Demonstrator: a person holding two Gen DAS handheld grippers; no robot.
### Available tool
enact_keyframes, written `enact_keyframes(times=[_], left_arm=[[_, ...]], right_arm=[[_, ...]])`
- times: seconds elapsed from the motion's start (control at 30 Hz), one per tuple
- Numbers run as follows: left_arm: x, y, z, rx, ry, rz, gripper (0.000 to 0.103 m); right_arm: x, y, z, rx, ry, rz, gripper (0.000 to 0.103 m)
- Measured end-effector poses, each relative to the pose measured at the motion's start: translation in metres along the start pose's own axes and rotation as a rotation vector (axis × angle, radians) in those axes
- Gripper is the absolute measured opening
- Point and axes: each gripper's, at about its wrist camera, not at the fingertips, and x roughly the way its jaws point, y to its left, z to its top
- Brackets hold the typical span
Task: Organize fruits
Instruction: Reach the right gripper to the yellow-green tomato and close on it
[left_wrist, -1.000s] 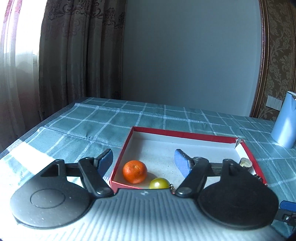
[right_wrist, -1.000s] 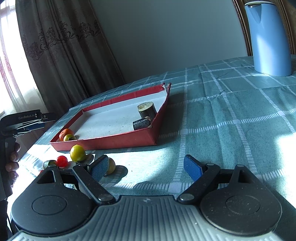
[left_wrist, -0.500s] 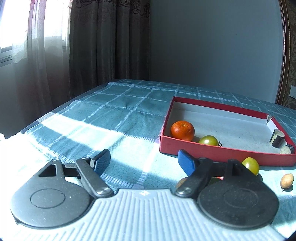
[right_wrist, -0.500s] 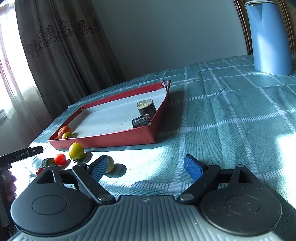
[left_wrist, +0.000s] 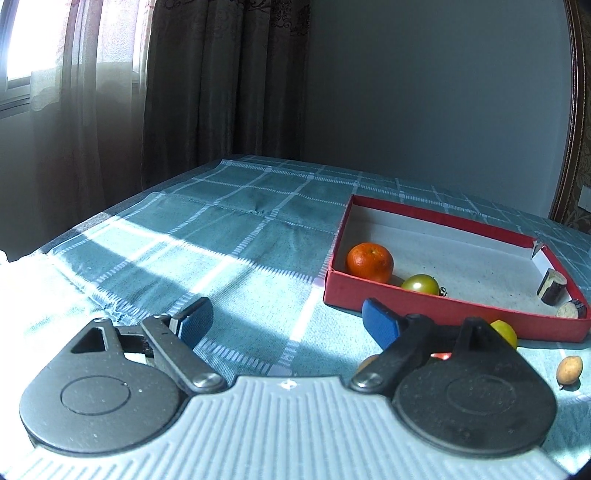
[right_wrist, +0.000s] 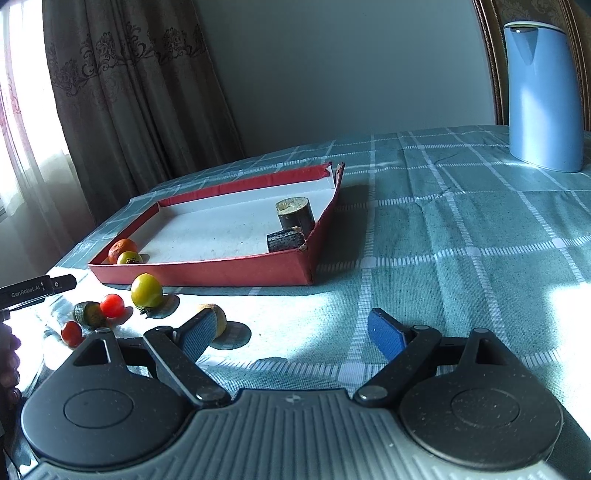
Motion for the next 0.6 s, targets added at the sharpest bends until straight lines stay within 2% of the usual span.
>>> enact_keyframes(times=[0.13,0.3,0.6], left_arm=[[0.000,0.000,0.000,0.000,-0.002,0.007,0.087],[-0.001,-0.001,-0.002,0.000,-0.010,0.019,0.088],[-0.002,0.007,-0.002,-0.044,-0.013,0.015,0.089]], right_arm=[[-0.006,0.012,-0.001,-0.054,-0.035,-0.007,0.089],[-0.009,0.031,-0.003,-0.103,-0.052,0.030,0.089],[-0.012,0.089,-0.005,-0.282,-0.088,0.113,0.089]])
